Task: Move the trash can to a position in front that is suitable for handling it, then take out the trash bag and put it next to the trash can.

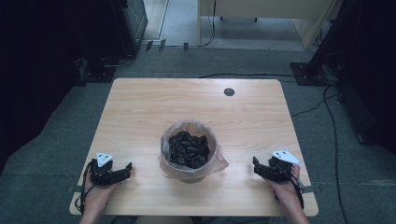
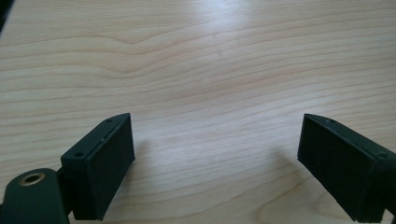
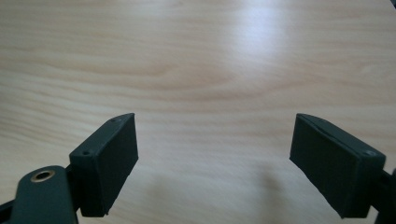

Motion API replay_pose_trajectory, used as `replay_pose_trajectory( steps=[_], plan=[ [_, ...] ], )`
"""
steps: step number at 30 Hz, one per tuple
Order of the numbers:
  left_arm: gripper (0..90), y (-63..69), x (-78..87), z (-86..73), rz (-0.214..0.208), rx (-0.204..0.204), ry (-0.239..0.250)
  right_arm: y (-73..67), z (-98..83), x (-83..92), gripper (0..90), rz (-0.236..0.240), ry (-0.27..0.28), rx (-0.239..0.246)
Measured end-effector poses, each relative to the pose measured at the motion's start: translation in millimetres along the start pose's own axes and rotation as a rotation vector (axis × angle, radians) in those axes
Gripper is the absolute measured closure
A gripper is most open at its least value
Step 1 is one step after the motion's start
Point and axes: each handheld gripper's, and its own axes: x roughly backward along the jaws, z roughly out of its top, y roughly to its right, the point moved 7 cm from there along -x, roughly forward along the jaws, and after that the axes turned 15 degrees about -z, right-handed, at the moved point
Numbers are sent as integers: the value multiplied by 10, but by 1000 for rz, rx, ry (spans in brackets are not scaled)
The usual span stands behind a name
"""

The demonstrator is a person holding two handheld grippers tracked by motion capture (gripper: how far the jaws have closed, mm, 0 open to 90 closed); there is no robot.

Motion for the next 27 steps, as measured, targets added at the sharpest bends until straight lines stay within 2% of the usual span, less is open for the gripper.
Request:
replay_pose_trajectory(
  steps=[2,5,7,10,12,18,21,26,27],
  plan=[
    [106,-43,21,-22,2,3,2,105,-68,-9,148,-19,-13,15],
    [106,-77,32,-60,12,-8,12,257,-170,-10,148,-29,-36,12],
    [105,-67,30,-64,10,-12,16,295,-197,-9,148,-28,-38,9],
    [106,-50,23,-65,6,-17,14,289,-242,-23,147,-32,-64,26],
    [106,-51,23,-65,6,-17,13,275,-244,-22,147,-31,-62,42],
    [107,-35,26,-71,9,-14,13,279,-240,-21,146,-19,-61,25],
    [108,27,16,-77,5,-16,15,276,-241,-23,146,-26,-62,32],
    [109,268,-52,-64,-61,-32,21,272,-243,-24,146,-30,-63,37],
    [111,268,-52,-64,-61,-32,21,272,-243,-24,146,-30,-63,38]
  ],
)
